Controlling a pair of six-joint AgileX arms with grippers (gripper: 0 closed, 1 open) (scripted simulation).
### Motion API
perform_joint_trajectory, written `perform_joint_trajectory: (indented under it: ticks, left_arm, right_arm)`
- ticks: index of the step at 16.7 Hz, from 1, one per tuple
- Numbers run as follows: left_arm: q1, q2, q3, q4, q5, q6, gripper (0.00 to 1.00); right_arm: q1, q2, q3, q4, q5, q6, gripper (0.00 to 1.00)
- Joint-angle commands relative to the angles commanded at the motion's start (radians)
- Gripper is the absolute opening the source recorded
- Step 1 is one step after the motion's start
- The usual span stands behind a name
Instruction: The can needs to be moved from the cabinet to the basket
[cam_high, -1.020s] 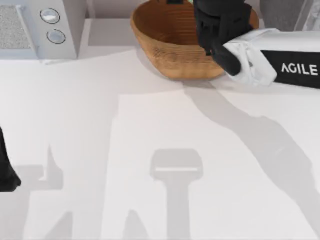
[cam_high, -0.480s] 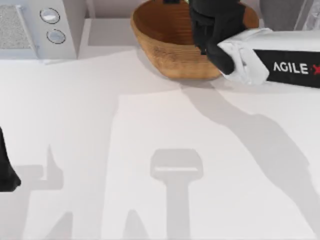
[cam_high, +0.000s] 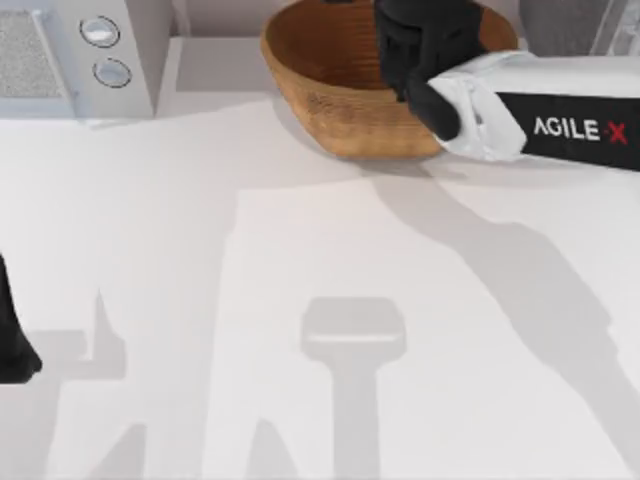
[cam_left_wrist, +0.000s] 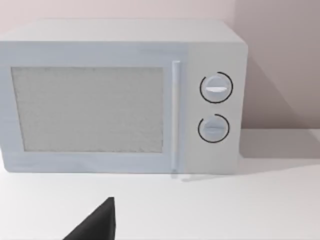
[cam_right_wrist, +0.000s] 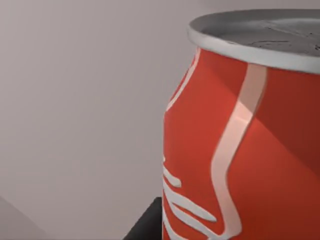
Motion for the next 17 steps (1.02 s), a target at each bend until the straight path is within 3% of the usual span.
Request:
perform_joint_trajectory:
  ticks: [12, 17]
  left_arm:
    - [0.0, 0.0, 0.0, 0.0, 0.0, 0.0, 1.0]
    - [0.0, 0.0, 0.0, 0.0, 0.0, 0.0, 1.0]
  right_arm:
    - [0.0, 0.0, 0.0, 0.0, 0.0, 0.0, 0.98]
    - [0.0, 0.0, 0.0, 0.0, 0.0, 0.0, 1.0]
